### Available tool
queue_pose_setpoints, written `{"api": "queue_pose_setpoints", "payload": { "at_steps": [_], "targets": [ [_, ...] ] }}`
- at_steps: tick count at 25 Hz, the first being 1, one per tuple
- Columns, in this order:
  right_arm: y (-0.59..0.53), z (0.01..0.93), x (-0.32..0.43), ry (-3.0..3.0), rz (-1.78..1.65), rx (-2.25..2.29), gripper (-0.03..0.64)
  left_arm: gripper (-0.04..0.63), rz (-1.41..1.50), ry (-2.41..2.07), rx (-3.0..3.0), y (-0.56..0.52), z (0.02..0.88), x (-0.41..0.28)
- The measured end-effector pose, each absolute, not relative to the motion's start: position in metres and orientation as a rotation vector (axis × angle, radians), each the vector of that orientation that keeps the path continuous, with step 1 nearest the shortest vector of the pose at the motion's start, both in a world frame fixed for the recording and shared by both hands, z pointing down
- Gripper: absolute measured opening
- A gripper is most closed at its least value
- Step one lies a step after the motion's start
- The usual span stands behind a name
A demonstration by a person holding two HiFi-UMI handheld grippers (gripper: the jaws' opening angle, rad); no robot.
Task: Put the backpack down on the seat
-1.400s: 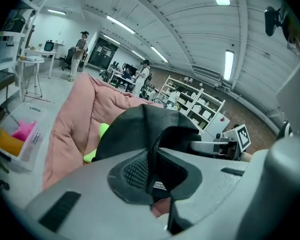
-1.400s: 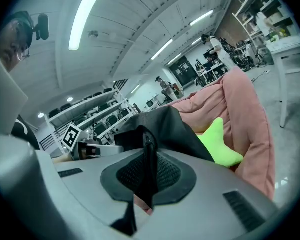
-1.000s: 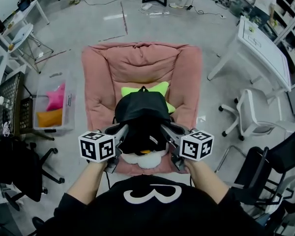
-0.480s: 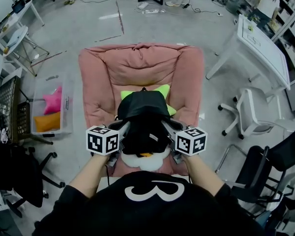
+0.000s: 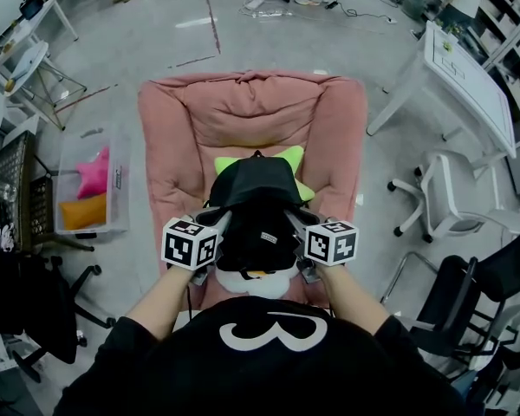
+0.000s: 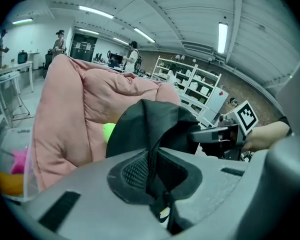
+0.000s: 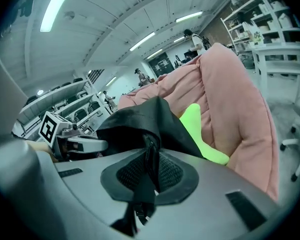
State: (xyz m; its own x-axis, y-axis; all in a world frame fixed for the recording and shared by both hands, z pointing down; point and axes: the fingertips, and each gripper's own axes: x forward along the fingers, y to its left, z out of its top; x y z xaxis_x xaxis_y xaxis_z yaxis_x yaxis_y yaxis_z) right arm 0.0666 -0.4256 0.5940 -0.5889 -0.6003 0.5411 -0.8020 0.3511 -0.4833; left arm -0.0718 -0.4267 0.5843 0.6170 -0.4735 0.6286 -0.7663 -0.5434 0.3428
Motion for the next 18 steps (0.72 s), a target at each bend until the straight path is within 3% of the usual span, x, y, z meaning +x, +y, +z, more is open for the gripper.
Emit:
{"api": "queue_pose_setpoints", "payload": {
  "at_steps": [9,15,18],
  "targets": [
    [-0.432,0.598,0.064,-2.324,1.105,1.261,0.038,0.034,0.636,-0.989,2.212,-0.434,0.593,-0.074],
    [-0.427,0.590,0.074,-2.344,1.055,1.254,0.159,0.156,0.603,-1.002,2.125,-0.428,0.597,-0.084],
    [-0.422,0.591,0.079,-2.337,1.018,1.219,0.184,0.230,0.608,-1.029,2.100,-0.419,0.600,-0.096]
  ]
}}
